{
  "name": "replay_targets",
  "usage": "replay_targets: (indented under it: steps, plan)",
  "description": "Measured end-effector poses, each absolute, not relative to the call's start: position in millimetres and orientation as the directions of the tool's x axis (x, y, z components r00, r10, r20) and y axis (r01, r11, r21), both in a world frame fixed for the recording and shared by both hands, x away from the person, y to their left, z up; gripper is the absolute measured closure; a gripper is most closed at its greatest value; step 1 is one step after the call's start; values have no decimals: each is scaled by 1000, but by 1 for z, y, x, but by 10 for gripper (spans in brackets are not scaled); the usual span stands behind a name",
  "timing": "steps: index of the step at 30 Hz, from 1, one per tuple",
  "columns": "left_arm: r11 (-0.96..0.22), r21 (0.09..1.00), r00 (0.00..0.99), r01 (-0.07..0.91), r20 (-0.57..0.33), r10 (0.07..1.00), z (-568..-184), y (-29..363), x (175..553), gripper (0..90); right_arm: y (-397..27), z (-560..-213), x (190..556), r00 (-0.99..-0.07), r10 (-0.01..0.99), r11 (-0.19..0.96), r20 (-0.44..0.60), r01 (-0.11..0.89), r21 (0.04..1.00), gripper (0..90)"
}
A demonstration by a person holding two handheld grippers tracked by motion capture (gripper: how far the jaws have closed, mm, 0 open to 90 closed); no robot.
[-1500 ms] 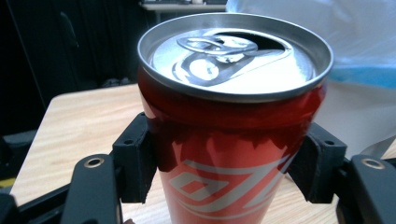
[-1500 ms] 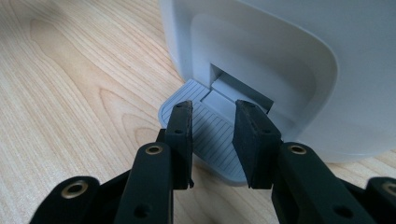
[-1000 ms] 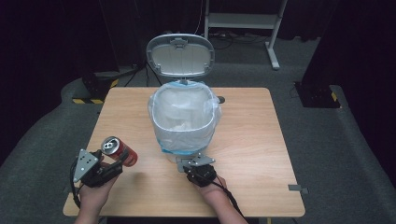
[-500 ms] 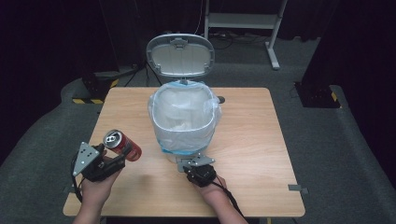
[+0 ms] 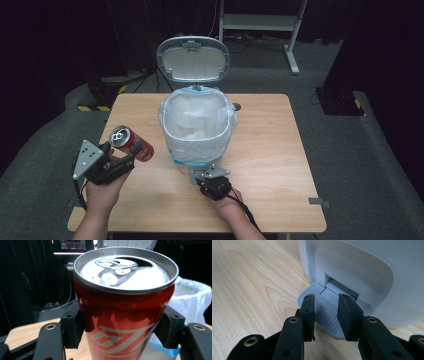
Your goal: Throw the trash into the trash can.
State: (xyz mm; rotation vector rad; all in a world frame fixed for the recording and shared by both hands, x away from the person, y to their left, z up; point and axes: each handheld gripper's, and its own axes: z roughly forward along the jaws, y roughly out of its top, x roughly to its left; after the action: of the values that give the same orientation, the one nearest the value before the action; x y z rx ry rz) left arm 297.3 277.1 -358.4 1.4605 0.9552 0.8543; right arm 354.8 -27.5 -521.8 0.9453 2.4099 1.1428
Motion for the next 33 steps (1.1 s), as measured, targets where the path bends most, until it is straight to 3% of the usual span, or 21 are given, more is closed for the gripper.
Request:
replay_targets:
  steps: [33]
  plan:
    - [7, 999, 428, -49, 14, 904, -290, 262, 313, 339, -27, -522, 355, -736, 677, 467, -4, 426, 775, 666]
